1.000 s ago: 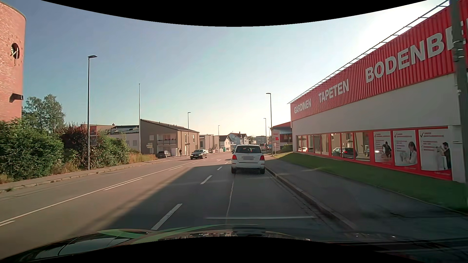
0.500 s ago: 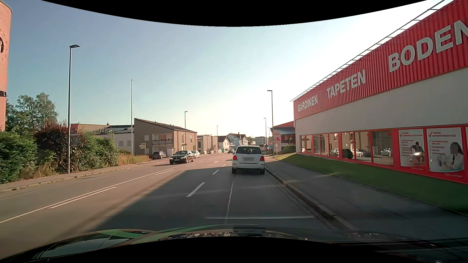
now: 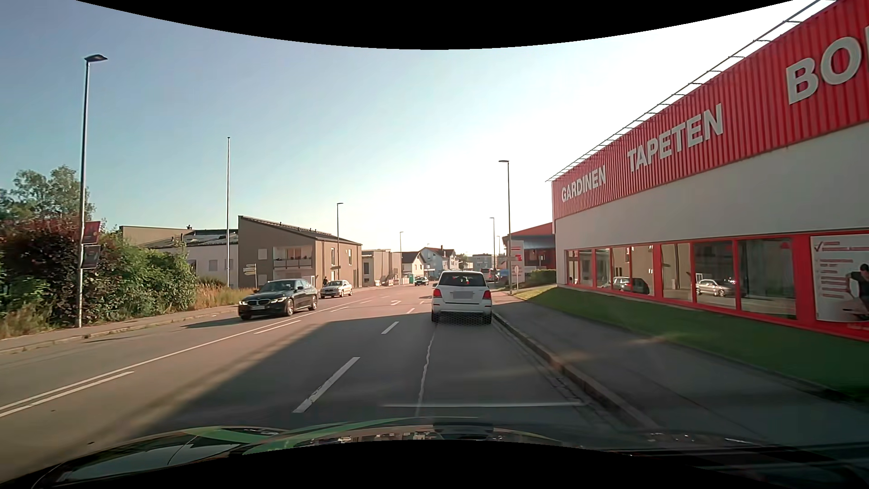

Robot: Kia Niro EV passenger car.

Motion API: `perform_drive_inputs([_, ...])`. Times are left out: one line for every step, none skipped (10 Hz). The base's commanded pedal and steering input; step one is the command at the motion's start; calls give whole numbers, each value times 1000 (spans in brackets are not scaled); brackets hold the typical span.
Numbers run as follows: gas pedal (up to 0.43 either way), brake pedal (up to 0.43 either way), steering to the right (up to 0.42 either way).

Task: Follow the waypoints while adhering to traffic rules and regulations

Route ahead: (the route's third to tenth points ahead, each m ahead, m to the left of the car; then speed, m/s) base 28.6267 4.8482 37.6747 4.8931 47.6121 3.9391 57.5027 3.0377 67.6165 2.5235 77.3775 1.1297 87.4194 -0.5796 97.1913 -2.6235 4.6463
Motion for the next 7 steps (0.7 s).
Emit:
perform_drive_inputs([20, 0, 6])
perform_drive_inputs([20, 0, 6])
perform_drive_inputs([20, 0, 6])
perform_drive_inputs([20, 0, 6])
perform_drive_inputs([20, 0, 6])
perform_drive_inputs([8, 0, 6])
perform_drive_inputs([8, 0, 6])
